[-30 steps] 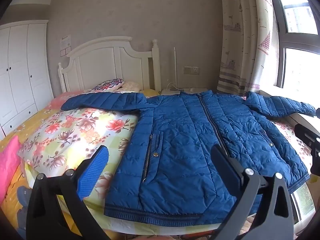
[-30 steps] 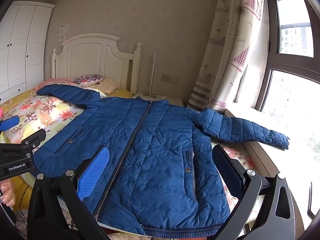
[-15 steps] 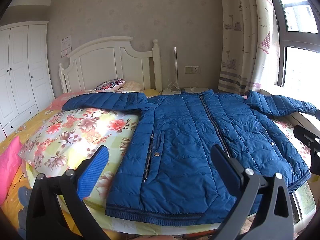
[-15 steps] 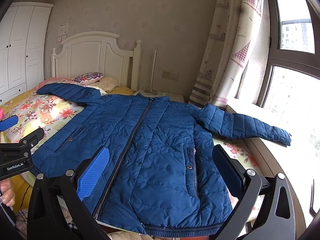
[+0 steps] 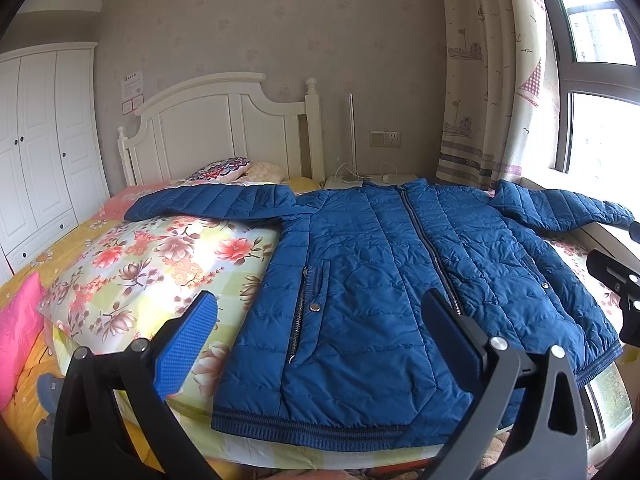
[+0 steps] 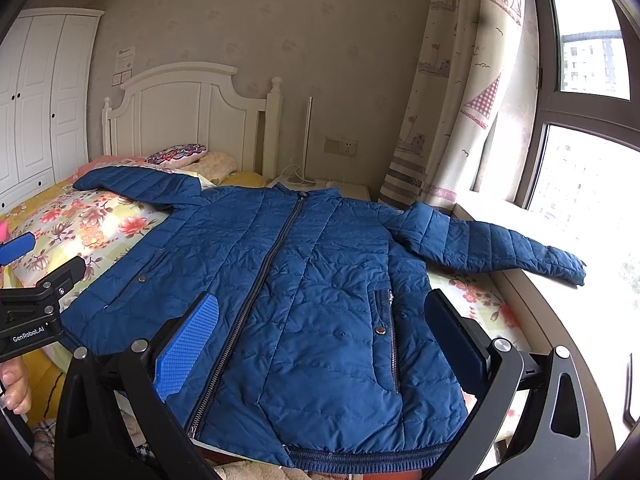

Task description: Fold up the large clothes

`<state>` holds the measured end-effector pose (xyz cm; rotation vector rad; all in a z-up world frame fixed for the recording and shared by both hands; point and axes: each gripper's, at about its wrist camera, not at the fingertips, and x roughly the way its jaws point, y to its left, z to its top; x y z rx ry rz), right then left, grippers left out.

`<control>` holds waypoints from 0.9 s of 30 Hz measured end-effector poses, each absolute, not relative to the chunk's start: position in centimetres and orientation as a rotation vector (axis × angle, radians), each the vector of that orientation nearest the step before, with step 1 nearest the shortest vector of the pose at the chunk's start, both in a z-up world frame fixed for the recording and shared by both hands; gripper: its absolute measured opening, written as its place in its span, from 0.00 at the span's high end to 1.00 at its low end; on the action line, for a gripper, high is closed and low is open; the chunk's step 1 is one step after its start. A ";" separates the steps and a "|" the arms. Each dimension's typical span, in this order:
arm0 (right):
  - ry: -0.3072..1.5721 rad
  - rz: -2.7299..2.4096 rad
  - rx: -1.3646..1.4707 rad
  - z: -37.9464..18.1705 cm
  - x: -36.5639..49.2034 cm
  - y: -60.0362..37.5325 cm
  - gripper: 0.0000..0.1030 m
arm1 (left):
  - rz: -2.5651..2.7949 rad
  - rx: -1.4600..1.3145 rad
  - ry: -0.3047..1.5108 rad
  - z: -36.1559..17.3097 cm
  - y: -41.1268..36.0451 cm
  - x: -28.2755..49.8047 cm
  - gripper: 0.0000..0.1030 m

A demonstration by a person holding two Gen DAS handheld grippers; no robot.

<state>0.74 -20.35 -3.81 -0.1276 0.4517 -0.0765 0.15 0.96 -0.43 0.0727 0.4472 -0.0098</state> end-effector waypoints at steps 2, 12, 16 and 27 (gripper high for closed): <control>0.453 -0.077 -0.124 -3.8 0.7 -20.4 0.04 | -0.009 0.073 0.447 -0.5 1.1 0.2 0.02; 0.463 -0.075 -0.113 -3.9 0.8 -20.7 0.04 | -0.008 0.074 0.447 -0.5 1.0 0.1 0.02; 0.465 -0.075 -0.109 -3.9 0.9 -20.8 0.04 | -0.005 0.078 0.445 -0.5 1.2 0.1 0.02; 0.473 -0.074 -0.102 -4.1 1.1 -21.0 0.04 | -0.005 0.079 0.444 -0.6 1.2 0.0 0.02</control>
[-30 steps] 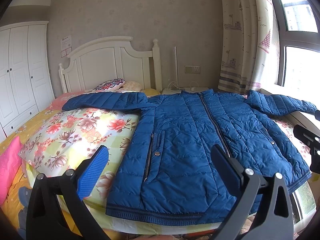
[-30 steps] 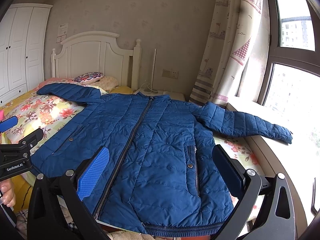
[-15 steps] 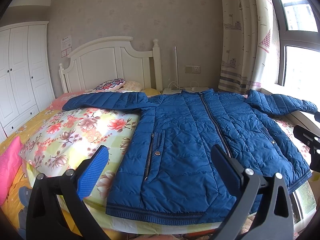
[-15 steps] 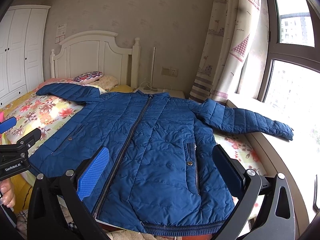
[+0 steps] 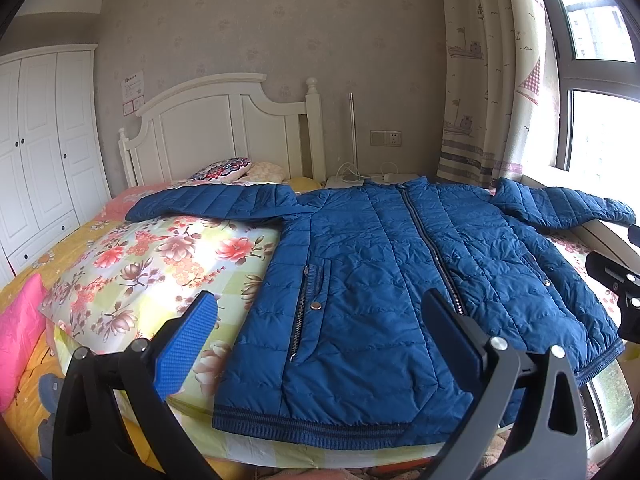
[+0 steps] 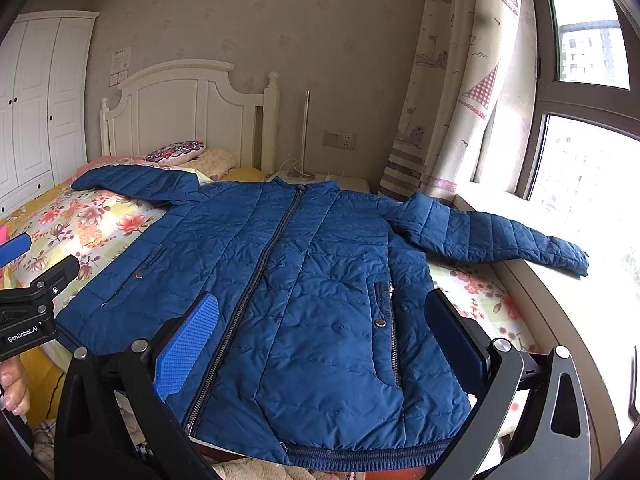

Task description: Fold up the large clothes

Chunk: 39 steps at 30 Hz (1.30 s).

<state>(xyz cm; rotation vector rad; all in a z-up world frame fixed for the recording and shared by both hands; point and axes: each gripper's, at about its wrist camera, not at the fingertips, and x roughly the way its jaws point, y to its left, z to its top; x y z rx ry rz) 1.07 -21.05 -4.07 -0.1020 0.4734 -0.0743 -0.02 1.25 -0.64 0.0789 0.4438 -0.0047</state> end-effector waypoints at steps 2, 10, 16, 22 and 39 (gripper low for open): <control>0.474 -0.073 -0.103 -4.1 1.1 -21.1 0.04 | -0.004 0.079 0.444 -0.6 1.1 0.0 0.02; 0.475 -0.073 -0.102 -4.1 1.1 -21.0 0.04 | -0.001 0.088 0.434 -0.5 1.2 -0.3 0.02; 0.477 -0.071 -0.103 -4.2 1.1 -21.0 0.04 | -0.002 0.089 0.434 -0.4 1.1 -0.3 0.02; 0.479 -0.071 -0.101 -4.4 1.2 -21.0 0.04 | -0.002 0.093 0.435 -0.3 1.0 -0.4 0.02; 0.504 -0.052 -0.065 -6.0 2.2 -21.7 0.04 | -0.007 0.128 0.477 -1.2 0.4 0.8 0.02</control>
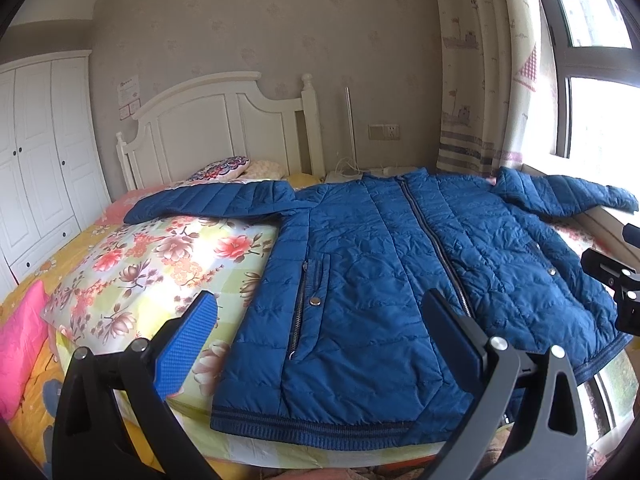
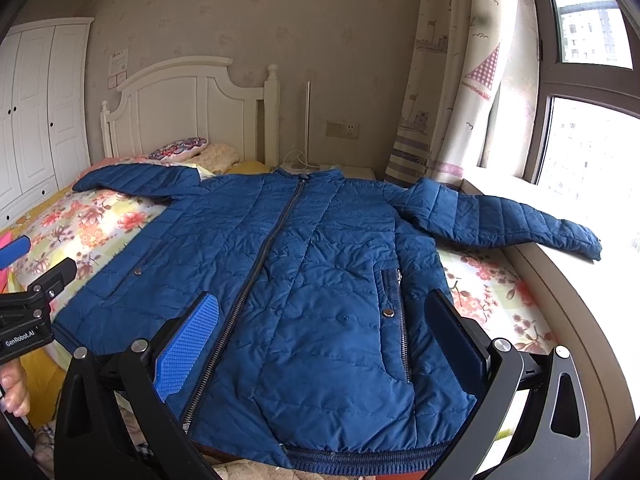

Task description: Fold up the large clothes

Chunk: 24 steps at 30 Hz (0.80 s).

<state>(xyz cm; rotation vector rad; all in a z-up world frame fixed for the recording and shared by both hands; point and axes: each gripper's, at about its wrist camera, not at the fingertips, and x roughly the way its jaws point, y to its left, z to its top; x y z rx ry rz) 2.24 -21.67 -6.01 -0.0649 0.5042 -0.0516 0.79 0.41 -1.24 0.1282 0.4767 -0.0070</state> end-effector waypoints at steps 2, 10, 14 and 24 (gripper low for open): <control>0.527 -0.056 -0.057 -6.4 2.9 -22.3 0.04 | -0.021 0.148 0.524 -1.7 0.1 2.2 0.02; 0.611 -0.149 0.076 -6.6 8.4 -29.5 0.04 | -0.105 0.313 0.580 -1.9 -2.9 9.9 0.02; 0.645 -0.266 0.186 -6.4 13.1 -35.6 0.04 | -0.168 0.314 0.703 -2.9 -4.2 16.7 0.02; 0.746 -0.494 0.450 -10.3 25.0 -49.3 0.04 | -0.136 0.185 0.935 -10.7 -3.3 27.4 0.02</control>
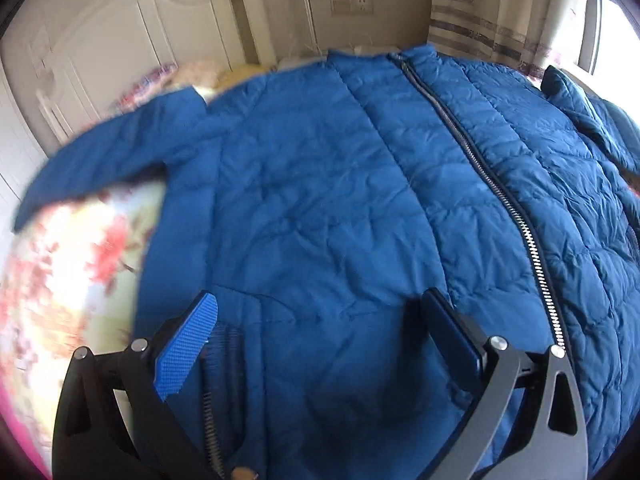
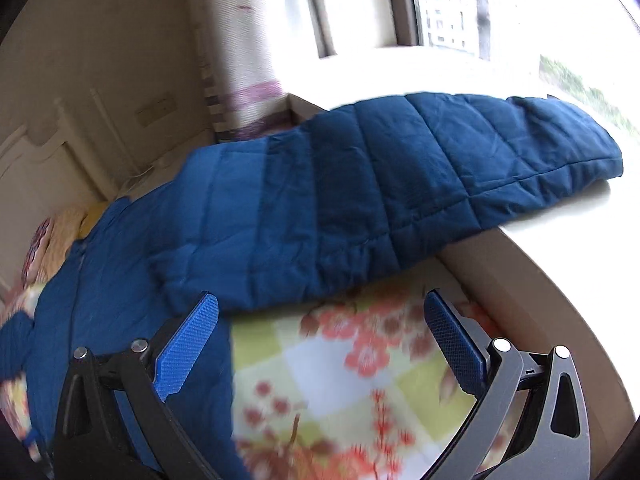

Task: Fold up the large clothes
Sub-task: 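Grasp the blue jacket's sleeve with the right tool and fold it across the body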

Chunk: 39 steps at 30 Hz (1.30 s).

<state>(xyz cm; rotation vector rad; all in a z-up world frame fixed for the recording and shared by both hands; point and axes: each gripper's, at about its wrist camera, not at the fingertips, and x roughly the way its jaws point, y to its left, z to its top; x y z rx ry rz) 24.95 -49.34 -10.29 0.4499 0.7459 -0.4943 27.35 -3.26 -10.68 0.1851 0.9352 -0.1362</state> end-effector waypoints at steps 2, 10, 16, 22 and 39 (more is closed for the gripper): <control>0.760 -0.524 0.501 -11.6 26.3 -51.0 0.04 | -0.160 0.134 0.924 -11.1 -2.5 27.4 0.02; 0.656 -0.629 0.466 -10.7 28.4 -52.0 0.60 | -0.156 0.150 0.912 -11.5 -2.7 27.1 0.02; 0.467 -0.490 0.184 -4.6 29.7 -44.3 0.75 | -0.155 0.151 0.910 -11.4 -2.6 27.0 0.02; 0.457 -0.195 -0.213 -3.5 32.1 -29.8 0.75 | -0.156 0.150 0.909 -11.4 -2.6 26.9 0.02; 0.718 0.035 0.533 -6.9 24.9 -42.2 0.26 | -0.156 0.153 0.907 -11.4 -2.5 26.9 0.02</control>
